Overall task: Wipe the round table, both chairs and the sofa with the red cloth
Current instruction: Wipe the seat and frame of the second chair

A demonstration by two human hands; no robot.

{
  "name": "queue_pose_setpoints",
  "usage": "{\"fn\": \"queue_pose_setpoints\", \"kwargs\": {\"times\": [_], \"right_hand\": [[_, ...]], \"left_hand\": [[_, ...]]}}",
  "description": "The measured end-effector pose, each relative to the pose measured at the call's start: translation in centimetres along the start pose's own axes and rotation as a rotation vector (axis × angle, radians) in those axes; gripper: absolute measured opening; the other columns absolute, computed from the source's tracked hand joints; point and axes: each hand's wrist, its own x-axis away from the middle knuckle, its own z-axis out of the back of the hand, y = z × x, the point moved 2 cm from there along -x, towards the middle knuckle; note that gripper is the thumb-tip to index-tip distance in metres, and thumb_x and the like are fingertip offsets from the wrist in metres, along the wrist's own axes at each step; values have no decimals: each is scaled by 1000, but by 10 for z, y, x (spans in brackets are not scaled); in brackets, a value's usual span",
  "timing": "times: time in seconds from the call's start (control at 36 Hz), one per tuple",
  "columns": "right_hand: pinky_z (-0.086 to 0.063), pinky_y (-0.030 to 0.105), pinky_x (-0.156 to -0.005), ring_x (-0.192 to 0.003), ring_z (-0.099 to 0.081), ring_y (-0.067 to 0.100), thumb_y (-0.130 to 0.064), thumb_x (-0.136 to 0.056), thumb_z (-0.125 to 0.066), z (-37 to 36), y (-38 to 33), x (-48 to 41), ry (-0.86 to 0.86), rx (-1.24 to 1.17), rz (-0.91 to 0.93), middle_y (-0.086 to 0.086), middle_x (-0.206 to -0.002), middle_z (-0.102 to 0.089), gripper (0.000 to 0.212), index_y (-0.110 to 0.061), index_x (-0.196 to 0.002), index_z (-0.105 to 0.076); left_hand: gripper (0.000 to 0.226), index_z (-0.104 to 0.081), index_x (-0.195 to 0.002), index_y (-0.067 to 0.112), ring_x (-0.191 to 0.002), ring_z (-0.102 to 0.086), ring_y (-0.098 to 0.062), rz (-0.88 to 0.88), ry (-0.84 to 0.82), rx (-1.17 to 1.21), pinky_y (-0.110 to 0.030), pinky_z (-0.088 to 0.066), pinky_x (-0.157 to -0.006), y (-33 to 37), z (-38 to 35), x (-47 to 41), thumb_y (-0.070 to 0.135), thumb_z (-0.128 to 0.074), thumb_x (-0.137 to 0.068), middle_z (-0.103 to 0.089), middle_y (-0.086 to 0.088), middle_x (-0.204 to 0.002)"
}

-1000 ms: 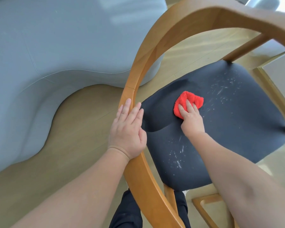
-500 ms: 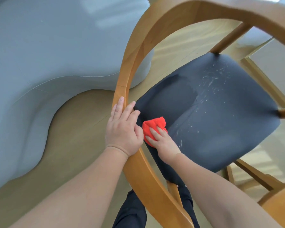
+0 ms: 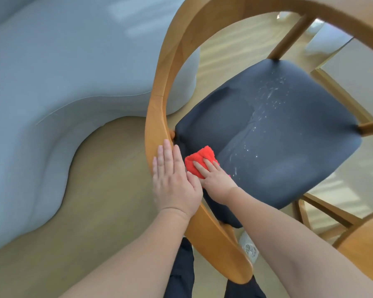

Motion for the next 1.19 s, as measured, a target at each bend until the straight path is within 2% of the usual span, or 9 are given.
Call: {"fn": "queue_pose_setpoints", "kwargs": {"times": [0.19, 0.39, 0.47, 0.56, 0.67, 0.86, 1.0, 1.08, 1.19], "right_hand": [[0, 53, -118, -147, -4, 36, -50, -100, -38, -5, 4, 0, 71, -33, 21, 0, -162, -11, 55, -38, -152, -22], [-17, 50, -117, -143, -20, 38, -12, -97, -51, -2, 30, 0, 104, 20, 210, 11, -156, -28, 50, -20, -146, -41], [-48, 56, -96, -123, -49, 45, -2, -72, -76, 8, 49, 3, 152, 36, 308, 20, -138, -51, 54, -11, -124, -63], [-56, 51, -72, -99, -64, 45, 8, -48, -81, 14, 81, 8, 231, 55, 239, 22, -119, -64, 56, -9, -101, -74], [-55, 55, -71, -101, -63, 49, 10, -61, -59, 23, 129, 14, 335, 26, 95, 21, -121, -64, 50, -9, -106, -72], [-46, 56, -91, -111, -53, 50, 10, -78, -66, 35, 168, 25, 558, -188, -363, 25, -129, -56, 33, -4, -108, -68], [-47, 50, -88, -113, -53, 46, 4, -83, -64, 32, 153, 23, 628, -325, -442, 21, -128, -59, 24, -3, -106, -69], [-51, 48, -79, -98, -56, 43, 4, -79, -65, 20, 135, 24, 697, -312, -401, 18, -114, -64, 19, -2, -96, -68], [-48, 47, -81, -100, -55, 40, -9, -84, -54, 0, 91, 28, 670, -298, -300, 12, -110, -64, 17, -7, -94, -67]], "left_hand": [[68, -24, -148, 8, -145, -10, -23, 39, 28, 1, -37, -7, -118, 2, -2, 3, 28, -29, -83, -15, -10, -157], [66, -30, -146, 9, -145, -12, -22, 34, 54, 20, -38, -11, -118, 3, -2, 1, 24, -32, -82, -18, -9, -156], [65, -33, -145, 8, -145, -12, -22, 38, 59, 26, -37, -9, -118, 3, -3, 3, 21, -35, -81, -19, -9, -156], [65, -34, -144, 9, -145, -12, -22, 42, 55, 21, -37, -9, -118, 4, -3, 3, 20, -38, -80, -18, -8, -156], [65, -33, -145, 11, -145, -10, -22, 48, 40, 7, -39, -10, -119, 5, -1, 4, 22, -36, -82, -16, -7, -157], [64, -37, -143, 11, -144, -14, -25, 33, 41, 0, -42, -15, -118, 4, -2, 3, 24, -33, -81, -20, -10, -156], [65, -40, -142, 13, -143, -18, -30, 7, 29, -25, -45, -17, -116, 4, 0, 2, 28, -28, -80, -23, -13, -154], [64, -39, -143, 15, -144, -15, -30, 3, 4, -44, -44, -15, -117, 4, 0, 3, 28, -29, -80, -21, -13, -155], [63, -43, -140, 16, -143, -15, -31, -18, 2, -58, -45, -13, -117, 4, 1, 2, 26, -32, -79, -25, -10, -154]]}}
